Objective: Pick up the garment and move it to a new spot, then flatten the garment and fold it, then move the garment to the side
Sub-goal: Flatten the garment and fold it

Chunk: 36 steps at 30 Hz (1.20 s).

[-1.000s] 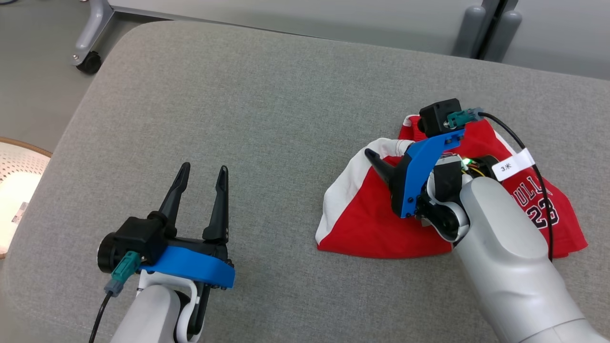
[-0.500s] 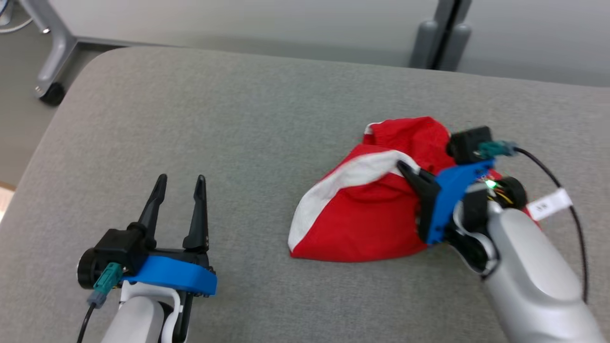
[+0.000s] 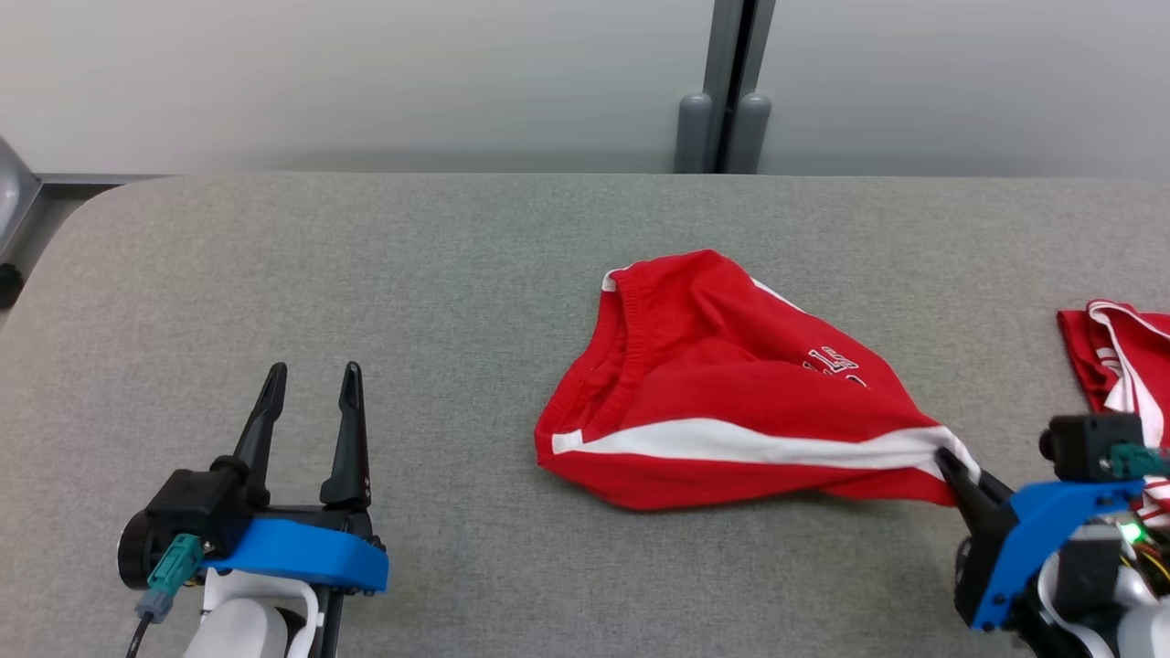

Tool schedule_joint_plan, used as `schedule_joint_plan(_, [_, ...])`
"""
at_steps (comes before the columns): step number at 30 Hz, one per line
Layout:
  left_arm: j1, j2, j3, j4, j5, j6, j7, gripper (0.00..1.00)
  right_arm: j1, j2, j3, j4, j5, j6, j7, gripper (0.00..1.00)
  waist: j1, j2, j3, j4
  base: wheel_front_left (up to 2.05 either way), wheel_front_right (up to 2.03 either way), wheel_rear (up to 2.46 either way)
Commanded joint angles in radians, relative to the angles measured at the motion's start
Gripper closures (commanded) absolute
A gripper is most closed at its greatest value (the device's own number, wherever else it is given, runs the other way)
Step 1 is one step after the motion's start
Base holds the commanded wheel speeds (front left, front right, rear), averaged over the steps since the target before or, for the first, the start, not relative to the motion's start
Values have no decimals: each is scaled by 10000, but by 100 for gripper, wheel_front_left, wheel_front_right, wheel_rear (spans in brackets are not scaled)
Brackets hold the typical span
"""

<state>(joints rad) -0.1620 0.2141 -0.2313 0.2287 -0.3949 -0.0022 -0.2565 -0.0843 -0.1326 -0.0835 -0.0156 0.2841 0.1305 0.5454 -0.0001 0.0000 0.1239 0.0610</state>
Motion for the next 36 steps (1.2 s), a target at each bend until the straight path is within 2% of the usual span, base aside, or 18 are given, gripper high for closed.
schedule_joint_plan(1, [99,53,50,-35,-8,42,28,0,216,89,-124,-154,-106,5,-4,100,1,0,-46,-64,0,0,0])
schedule_joint_plan(7, [318,97,48,-103,-89,118,59,0,866,461,-877,-509,-926,5,-472,100,1,0,-105,-258,0,0,0])
schedule_joint_plan(8, [353,96,36,-95,-106,127,44,0,898,495,-937,-526,-1008,5,-606,27,1,0,-115,-277,0,0,0])
schedule_joint_plan(9, [374,91,30,-91,-124,130,38,0,962,533,-960,-509,-1100,5,-727,0,1,0,-132,-296,0,0,0])
schedule_joint_plan(16, [510,3,2,-14,-252,120,9,0,887,691,-1463,-660,-1942,5,-2450,0,1,0,-285,-348,0,0,0])
schedule_joint_plan(27, [815,-99,121,61,-306,38,-70,0,1203,801,-918,-622,-2390,5,-5265,0,1,0,-599,-498,0,0,0])
schedule_joint_plan(33, [882,-131,119,98,-241,-1,-83,0,1261,817,-562,-151,-2407,5,-5980,0,1,0,-644,-595,0,0,0])
schedule_joint_plan(36, [508,-198,-187,225,-155,-200,82,0,1146,821,-400,-68,-2306,5,-6028,0,1,0,-591,-665,0,0,0])
